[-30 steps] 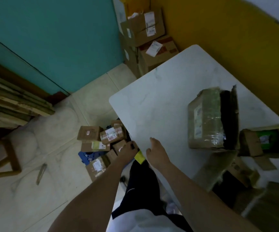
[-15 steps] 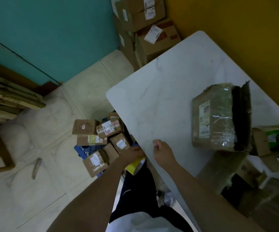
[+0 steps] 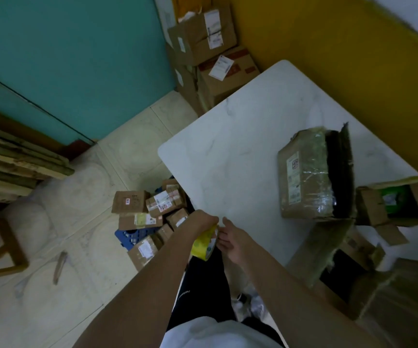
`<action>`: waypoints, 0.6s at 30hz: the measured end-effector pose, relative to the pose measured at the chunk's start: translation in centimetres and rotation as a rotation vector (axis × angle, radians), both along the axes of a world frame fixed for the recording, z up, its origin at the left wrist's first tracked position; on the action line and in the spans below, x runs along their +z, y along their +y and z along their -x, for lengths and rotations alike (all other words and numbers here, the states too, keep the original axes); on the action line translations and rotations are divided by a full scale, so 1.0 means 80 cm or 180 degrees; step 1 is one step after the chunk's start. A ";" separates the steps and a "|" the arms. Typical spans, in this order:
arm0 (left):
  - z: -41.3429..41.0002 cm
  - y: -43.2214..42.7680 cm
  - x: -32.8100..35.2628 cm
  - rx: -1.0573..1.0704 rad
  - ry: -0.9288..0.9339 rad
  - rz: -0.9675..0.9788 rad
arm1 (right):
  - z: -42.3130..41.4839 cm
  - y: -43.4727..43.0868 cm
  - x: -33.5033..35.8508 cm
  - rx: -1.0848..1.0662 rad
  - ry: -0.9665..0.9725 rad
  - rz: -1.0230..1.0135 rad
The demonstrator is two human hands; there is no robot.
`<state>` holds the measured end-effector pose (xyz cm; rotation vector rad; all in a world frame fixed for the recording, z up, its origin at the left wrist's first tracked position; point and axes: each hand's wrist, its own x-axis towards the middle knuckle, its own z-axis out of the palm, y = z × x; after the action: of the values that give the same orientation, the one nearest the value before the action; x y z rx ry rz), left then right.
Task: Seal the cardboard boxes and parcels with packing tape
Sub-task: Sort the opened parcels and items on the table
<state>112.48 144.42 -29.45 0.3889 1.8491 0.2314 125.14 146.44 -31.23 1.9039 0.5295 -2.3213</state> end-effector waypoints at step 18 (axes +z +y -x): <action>-0.057 0.072 0.164 -0.1094 0.0460 -0.1197 | -0.059 0.108 0.148 -0.0588 -0.0022 -0.1858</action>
<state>117.04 150.19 -16.32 0.9957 1.8424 0.3211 129.86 155.07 -19.39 2.2726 1.1863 -2.4577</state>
